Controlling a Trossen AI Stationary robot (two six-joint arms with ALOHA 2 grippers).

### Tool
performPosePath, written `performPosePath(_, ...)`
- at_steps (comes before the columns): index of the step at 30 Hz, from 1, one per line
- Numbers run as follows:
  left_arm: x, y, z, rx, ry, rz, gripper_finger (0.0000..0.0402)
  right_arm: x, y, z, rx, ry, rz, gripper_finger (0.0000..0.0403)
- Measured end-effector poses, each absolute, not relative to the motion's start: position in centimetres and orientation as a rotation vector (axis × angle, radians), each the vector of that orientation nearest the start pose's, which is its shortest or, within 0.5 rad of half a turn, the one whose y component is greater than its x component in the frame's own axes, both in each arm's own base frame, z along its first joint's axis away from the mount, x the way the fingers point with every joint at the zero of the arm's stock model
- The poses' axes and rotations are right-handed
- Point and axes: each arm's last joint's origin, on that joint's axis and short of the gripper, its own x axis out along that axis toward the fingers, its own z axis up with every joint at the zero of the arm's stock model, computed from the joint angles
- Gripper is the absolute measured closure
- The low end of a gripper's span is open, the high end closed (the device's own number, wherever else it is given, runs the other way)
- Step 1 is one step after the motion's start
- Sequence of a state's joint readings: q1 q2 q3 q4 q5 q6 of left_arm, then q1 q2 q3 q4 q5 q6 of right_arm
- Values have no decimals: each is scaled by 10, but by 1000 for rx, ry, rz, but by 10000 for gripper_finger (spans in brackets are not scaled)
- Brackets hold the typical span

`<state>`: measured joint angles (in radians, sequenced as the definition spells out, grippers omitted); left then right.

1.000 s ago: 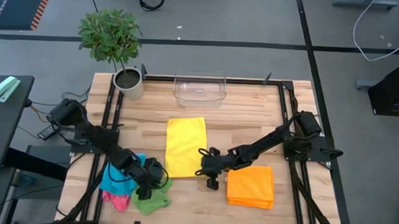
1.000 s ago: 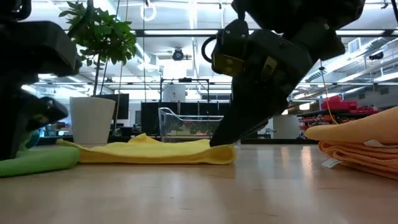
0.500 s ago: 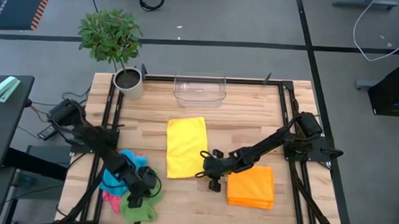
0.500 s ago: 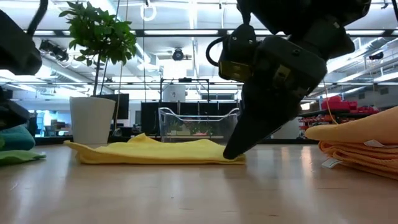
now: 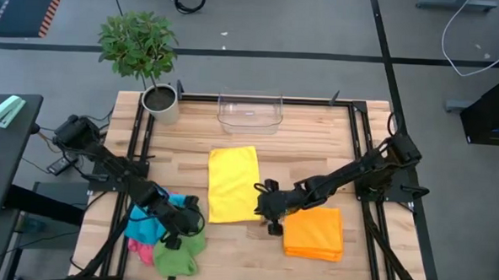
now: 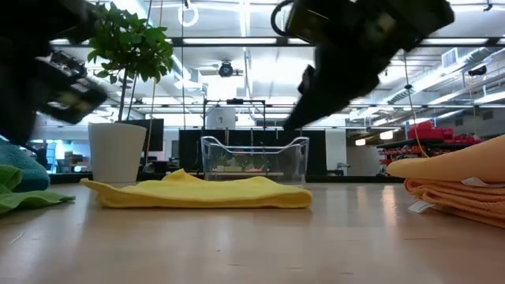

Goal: Fold microfiber towels
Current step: Fold the yellow towel on the table

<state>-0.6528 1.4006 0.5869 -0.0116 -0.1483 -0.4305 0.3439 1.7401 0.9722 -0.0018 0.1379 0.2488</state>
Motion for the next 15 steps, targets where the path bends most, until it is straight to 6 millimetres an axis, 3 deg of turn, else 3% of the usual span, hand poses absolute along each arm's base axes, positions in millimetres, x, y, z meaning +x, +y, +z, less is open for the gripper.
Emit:
performPosePath(7, 220, -136, 158, 146, 721, -214, 309, 327, 130, 152, -131, 826, 194, 325)
performPosePath(15, 231, -137, 134, 259, 748, -236, 216, 327, 133, 148, -150, 832, 205, 278)
